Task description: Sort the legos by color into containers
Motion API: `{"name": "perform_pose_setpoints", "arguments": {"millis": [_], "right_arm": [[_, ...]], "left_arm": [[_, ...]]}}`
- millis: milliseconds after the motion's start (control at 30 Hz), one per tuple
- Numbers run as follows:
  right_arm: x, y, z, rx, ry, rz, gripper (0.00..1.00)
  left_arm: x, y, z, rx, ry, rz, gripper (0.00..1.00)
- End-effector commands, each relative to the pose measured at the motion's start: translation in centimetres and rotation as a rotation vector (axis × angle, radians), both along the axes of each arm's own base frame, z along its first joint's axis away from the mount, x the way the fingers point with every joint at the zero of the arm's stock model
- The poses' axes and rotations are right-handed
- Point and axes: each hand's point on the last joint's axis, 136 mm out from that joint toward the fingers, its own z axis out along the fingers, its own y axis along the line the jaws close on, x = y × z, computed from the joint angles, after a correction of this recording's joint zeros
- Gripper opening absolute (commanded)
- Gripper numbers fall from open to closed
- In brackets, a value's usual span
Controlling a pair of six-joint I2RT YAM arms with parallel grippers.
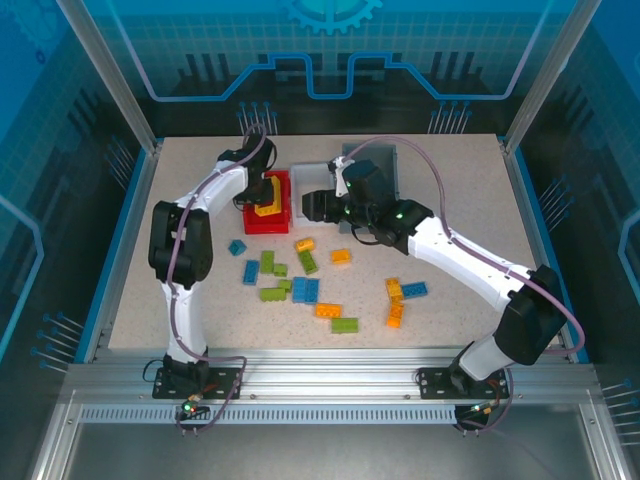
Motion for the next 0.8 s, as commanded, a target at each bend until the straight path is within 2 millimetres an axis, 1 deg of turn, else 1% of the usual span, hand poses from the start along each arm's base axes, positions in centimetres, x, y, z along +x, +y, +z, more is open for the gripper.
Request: {"name": "perform_pose_setpoints", "arguments": {"millis": [0,100,167,267,367,433,467,533,633,700,767], "right_arm": [[-0.4,-1.4,-2.1,-0.044,0.055,-0.031,0.69],[-1.0,-1.6,-3.3,-0.085,0.073,-0.025,0.7],[-1.5,-1.5,-4.5,-0.126,0.088,-0.011,0.69],[-2.8,-0.6,-7.2,-0.236,0.114,0.033,0.68],[-4.5,1.3,-11.0,-0.373,0.157,0.108,0.67],[-5.4,2.3,-13.8,-0.453,0.205,0.149,0.68],[-5.6,2.5,-14.8,-0.484,0.228,0.153,0.67],[-5.6,2.9,-17.0,-0.549,0.274,0.153,0.68],[-5.3,3.1,-19.4,-0.607,0.323,0.147,0.68],[-5.1,3.1,-20.6,-0.645,0.338,0.14,0.68],[-4.7,3.1,-21.5,-0.672,0.342,0.137,0.67]], "left_arm": [[-0.3,-0.2,1.3,-0.022,-0.007,0.004,0.27],[-0.5,-0.8,3.5,-0.043,-0.046,-0.003,0.37],[-0.8,-1.2,5.2,-0.064,-0.073,-0.004,0.4],[-2.1,-1.5,8.4,-0.097,-0.122,0.013,0.44],[-4.8,-1.8,11.6,-0.181,-0.188,0.051,0.48],[-7.8,-2.5,12.9,-0.266,-0.213,0.066,0.53],[-9.3,-2.7,13.7,-0.299,-0.228,0.073,0.55],[-12.6,-3.2,14.2,-0.381,-0.24,0.093,0.59],[-17.1,-3.6,13.3,-0.497,-0.211,0.129,0.6],[-19.3,-4.0,12.6,-0.559,-0.191,0.142,0.6],[-21.0,-4.3,12.0,-0.622,-0.185,0.154,0.6]]}}
